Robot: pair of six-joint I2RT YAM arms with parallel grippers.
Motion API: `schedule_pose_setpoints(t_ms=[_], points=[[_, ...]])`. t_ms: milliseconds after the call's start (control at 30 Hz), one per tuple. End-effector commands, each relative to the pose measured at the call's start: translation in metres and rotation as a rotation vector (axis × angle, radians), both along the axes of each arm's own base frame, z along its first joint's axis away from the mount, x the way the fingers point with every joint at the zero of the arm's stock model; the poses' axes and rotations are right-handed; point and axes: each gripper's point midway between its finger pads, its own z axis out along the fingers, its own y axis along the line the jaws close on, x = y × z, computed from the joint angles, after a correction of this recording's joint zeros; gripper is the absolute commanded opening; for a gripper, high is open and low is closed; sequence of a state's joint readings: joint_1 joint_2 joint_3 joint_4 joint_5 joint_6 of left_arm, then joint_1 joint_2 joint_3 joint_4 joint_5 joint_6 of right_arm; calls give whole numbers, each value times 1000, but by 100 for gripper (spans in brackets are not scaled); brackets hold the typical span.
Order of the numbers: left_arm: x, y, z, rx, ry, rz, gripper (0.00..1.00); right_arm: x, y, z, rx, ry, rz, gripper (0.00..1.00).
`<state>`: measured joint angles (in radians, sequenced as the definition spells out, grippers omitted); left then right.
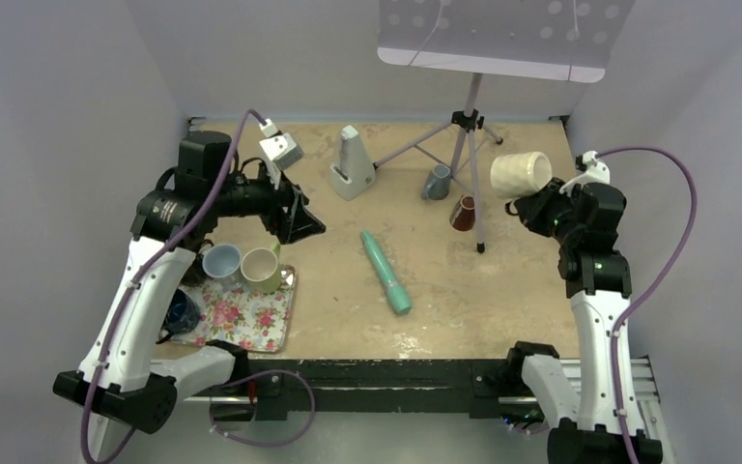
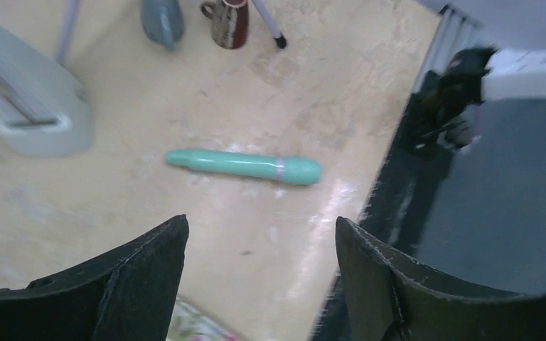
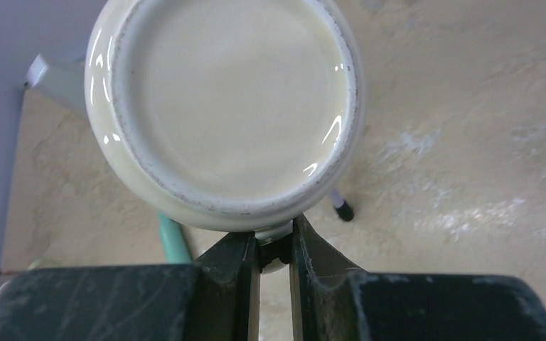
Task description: Turn the mug right side up
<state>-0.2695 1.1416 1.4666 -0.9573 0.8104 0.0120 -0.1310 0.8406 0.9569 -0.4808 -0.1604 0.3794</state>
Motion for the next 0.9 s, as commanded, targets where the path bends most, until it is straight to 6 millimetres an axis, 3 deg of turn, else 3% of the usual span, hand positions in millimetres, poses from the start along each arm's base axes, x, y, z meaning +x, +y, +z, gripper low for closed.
schedule_pose_setpoints(t_ms=[0,33,67,167,267,400,500,600,867], points=[[33,12,32,299,-785,-156,80,-30,54,27,171,3,240,0],[40,12,37,353,-944,-186,81,-35,59,29,187,15,263,0],[47,11,54,408,-1164,-208,81,-39,64,32,203,19,288,0],[68,-8,81,458,-1599,-182,83,-50,80,46,267,8,361,0],[65,-36,115,433,-1946,-138,83,-58,97,59,339,6,430,0],[49,-77,112,429,-2247,-189,84,-66,113,72,405,12,486,0],[31,-103,104,382,-2388,-250,86,-70,134,83,476,7,552,0],[20,-121,104,341,-2416,-259,85,-73,162,96,534,13,633,0],[33,-131,84,421,-2367,-324,78,-67,198,139,593,-48,749,0]])
